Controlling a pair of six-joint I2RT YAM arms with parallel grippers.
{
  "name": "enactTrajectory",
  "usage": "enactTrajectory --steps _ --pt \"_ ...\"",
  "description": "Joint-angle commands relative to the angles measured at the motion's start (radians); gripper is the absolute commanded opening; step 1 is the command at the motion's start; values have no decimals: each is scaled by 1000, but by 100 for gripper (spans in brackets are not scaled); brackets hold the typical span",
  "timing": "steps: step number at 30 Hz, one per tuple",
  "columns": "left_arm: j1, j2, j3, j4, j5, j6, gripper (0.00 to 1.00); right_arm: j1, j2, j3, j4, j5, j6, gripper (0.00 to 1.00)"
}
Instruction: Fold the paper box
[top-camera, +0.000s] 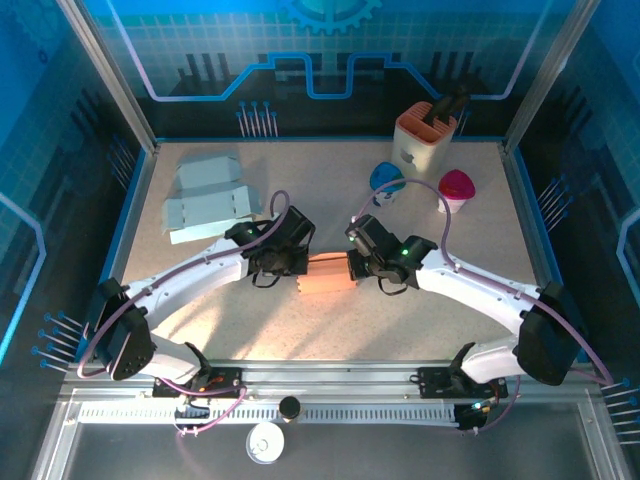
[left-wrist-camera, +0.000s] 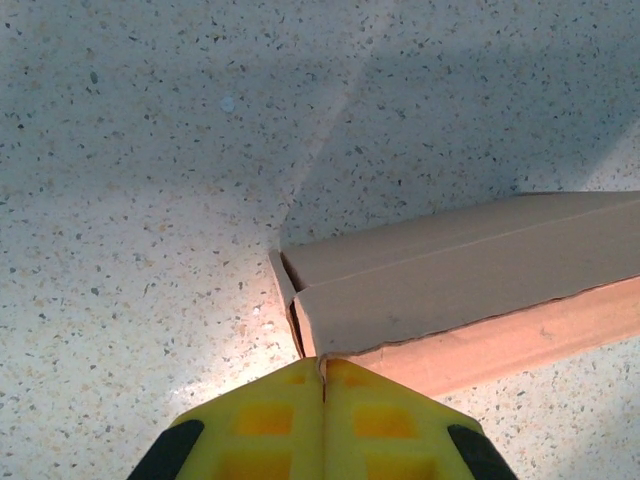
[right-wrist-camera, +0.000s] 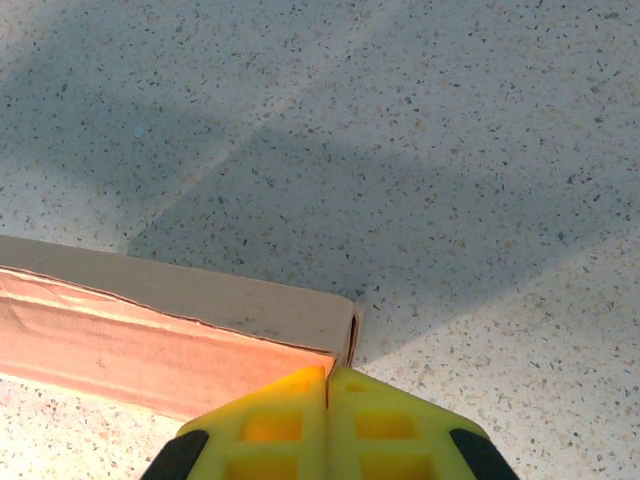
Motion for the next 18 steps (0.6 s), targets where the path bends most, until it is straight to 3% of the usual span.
enactTrajectory --steps 1,17,18 --pt "2 -8 -25 93 85 -4 0 3 16 12 42 -69 -9 0" --pt "-1 -70 -179 223 81 25 0 4 -7 -51 89 -59 -16 0" --pt "-1 -73 -183 225 77 23 0 5 -14 -54 87 -61 -7 7"
